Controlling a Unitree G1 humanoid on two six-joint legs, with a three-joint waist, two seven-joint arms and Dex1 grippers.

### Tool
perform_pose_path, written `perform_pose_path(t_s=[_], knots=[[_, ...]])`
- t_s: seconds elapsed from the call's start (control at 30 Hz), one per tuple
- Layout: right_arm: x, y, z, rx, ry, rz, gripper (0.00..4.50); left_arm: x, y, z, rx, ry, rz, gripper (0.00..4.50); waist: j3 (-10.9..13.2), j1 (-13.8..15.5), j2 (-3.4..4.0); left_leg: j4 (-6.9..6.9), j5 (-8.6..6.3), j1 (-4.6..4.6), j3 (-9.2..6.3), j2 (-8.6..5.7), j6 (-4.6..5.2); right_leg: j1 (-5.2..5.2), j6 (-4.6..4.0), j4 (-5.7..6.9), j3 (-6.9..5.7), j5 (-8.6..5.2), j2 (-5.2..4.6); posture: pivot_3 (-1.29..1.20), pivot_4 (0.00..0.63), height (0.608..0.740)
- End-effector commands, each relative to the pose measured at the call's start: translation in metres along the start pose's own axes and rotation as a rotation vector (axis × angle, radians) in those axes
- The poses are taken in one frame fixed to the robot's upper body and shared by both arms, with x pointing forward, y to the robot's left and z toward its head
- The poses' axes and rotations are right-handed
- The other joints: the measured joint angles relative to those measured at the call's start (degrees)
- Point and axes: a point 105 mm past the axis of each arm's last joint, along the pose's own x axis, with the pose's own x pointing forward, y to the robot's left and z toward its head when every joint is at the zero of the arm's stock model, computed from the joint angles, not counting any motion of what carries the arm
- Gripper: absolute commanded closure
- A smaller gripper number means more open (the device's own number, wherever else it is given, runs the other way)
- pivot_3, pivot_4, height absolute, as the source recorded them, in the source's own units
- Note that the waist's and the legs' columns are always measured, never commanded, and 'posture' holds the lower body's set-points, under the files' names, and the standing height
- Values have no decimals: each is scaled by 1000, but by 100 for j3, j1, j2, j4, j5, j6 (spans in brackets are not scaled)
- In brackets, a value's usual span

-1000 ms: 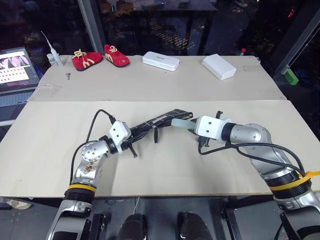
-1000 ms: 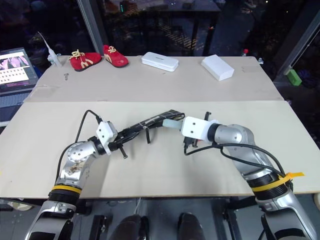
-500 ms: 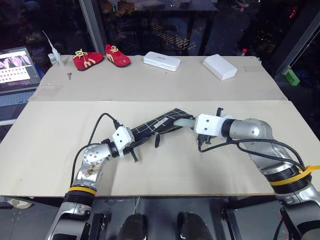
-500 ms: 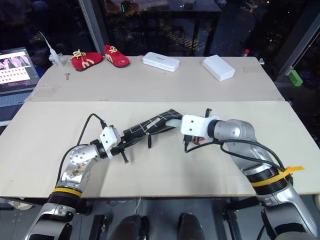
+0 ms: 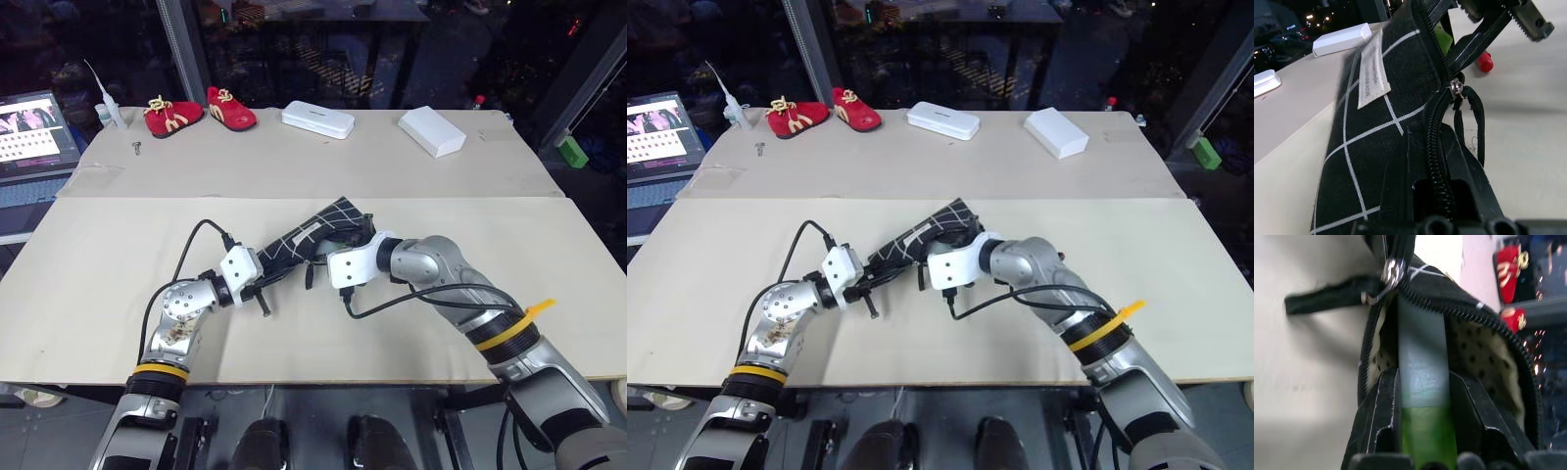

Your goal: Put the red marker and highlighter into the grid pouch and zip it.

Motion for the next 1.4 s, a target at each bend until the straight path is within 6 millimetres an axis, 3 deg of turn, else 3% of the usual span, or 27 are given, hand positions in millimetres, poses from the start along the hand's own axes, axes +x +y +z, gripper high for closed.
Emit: perform_pose_path(t_s=[0.03, 0.1, 0.33, 0.47, 0.53, 0.63, 0.73, 0.87, 1.0, 1.2, 1.4], knots=[[2, -13, 20, -37, -132, -52, 3482, 5, 3, 15, 23, -64, 0, 4500, 0, -4, 0, 0, 0, 1, 0, 0, 0, 1, 0, 1, 0, 0, 0, 0, 150, 740], [0, -14, 14, -16, -121, -59, 2482, 4, 4, 15, 19, -64, 5, 4500, 0, -16, 0, 0, 0, 3, 1, 1, 0, 0, 0, 4, 1, 0, 0, 0, 150, 740], [-16, -34, -9, 144, -86, -129, 253, 2, 5, 13, 4, -65, 24, 4500, 0, -46, 0, 1, 0, 7, -2, 2, -1, 1, -1, 40, 3, 0, -1, 0, 150, 740], [-37, -41, -18, 251, -119, -128, 253, 1, 7, 14, -5, -68, 37, 4500, 0, -43, 0, 1, 0, 9, -6, 2, 0, 1, -1, 39, 3, 0, -1, 0, 150, 740], [-61, -43, -16, 422, -215, -97, 253, 2, 7, 13, -6, -68, 40, 4500, 0, -24, 0, 1, 0, 9, -8, 2, 0, 2, -1, 39, 3, 0, -1, 0, 150, 740], [-108, -23, -10, 795, -313, 147, 253, 1, 6, 14, -6, -69, 46, 4500, 0, 61, 0, 1, -2, 2, -18, 7, 4, 6, -1, 36, -1, 0, -4, 0, 150, 740], [-132, -14, -23, 913, -260, 244, 253, 0, 6, 13, -9, -67, 50, 4500, 0, 91, 0, 4, -8, 5, -32, 4, 13, 8, -1, 34, 2, 0, -18, 0, 150, 740], [-125, -14, -69, 850, -84, 156, 253, 0, 5, 12, -10, -65, 53, 4500, 0, -4, -1, 13, -14, 38, -18, 5, 21, 26, -11, 5, 8, 5, -14, 0, 150, 740], [-113, 0, -99, 809, 11, 184, 253, -2, 5, 12, -8, -63, 62, 4500, 0, -42, -1, 11, -8, 42, -11, 5, 12, 18, -12, 22, 22, 2, -4, 0, 150, 740], [-98, 16, -126, 778, 94, 221, 253, -5, 4, 13, -2, -61, 74, 4500, 1, -41, -1, 11, -4, 23, 12, 1, 5, -3, -4, 33, 35, -2, -4, 0, 150, 740], [-98, 24, -143, 813, 164, 240, 253, -11, 7, 13, 4, -51, 92, 4500, 1, -34, 0, 12, -4, 24, 14, 2, 6, 0, -4, 30, 34, -2, -9, 0, 150, 740]])
